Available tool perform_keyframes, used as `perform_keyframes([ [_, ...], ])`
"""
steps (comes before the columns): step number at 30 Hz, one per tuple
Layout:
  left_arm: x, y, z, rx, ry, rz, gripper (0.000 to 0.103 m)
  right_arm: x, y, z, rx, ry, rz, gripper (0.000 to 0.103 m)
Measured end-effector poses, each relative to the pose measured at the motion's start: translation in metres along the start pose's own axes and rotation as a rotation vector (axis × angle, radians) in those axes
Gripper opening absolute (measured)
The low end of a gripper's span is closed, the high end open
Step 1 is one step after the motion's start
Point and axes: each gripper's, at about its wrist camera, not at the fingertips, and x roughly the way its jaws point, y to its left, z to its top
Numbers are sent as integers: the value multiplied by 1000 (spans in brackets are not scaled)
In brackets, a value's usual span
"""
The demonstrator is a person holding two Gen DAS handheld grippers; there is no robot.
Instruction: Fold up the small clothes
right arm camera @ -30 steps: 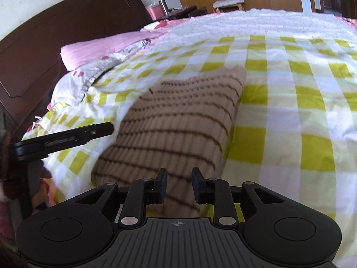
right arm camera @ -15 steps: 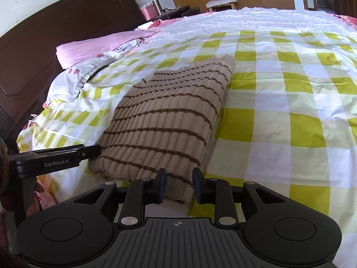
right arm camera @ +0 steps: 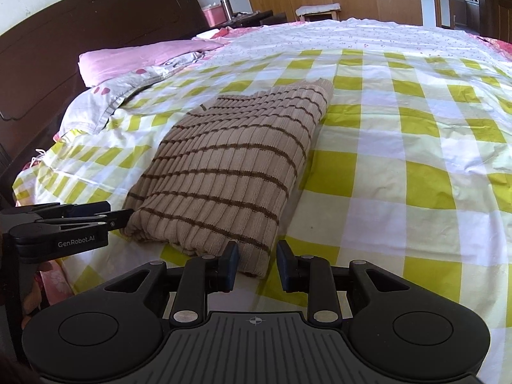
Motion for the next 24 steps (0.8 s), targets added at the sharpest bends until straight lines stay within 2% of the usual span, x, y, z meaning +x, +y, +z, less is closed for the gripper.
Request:
perform_keyframes([
  [10, -11, -12, -4, 27, -8, -6, 51, -3, 10, -6, -15, -6, 5, 28],
  [16, -15, -21, -7, 30, -8, -17, 56, -5, 13, -9, -16, -10, 3, 28],
  [22, -20, -31, -12, 26, -12, -52, 70, -9, 15, -12, -12, -24, -2, 29],
  [24, -22, -36, -13, 39, -18, -37, 79, -9, 15, -13, -11, -23, -2, 29],
])
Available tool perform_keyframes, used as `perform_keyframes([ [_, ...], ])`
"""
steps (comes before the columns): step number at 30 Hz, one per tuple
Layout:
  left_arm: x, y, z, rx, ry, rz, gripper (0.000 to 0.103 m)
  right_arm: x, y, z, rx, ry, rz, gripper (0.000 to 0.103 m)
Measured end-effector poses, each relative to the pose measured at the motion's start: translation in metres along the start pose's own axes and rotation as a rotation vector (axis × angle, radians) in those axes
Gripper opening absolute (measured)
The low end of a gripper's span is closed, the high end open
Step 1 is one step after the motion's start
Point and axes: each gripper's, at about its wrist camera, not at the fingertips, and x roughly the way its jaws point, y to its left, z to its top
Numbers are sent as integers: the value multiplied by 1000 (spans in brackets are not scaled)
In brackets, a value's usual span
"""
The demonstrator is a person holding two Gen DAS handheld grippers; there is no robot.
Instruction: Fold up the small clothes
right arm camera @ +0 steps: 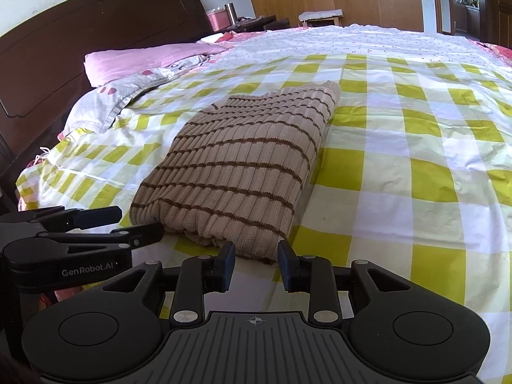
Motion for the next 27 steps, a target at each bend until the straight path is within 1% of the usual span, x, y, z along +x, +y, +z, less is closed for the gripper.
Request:
perform_keyframes([
  [1, -1, -3, 0, 12, -5, 11, 80, -1, 0, -1, 0, -1, 0, 29],
  [3, -3, -7, -1, 28, -9, 32, 89, -2, 1, -2, -3, -1, 1, 29],
  [6, -6, -12, -1, 39, -16, 40, 95, -2, 2, -4, -2, 2, 2, 30],
  [9, -10, -16, -3, 38, -30, 29, 98, -2, 2, -6, -1, 5, -1, 30],
  [27, -13, -14, -5, 24, -44, 27, 98, -1, 3, -9, 4, 15, -5, 30],
])
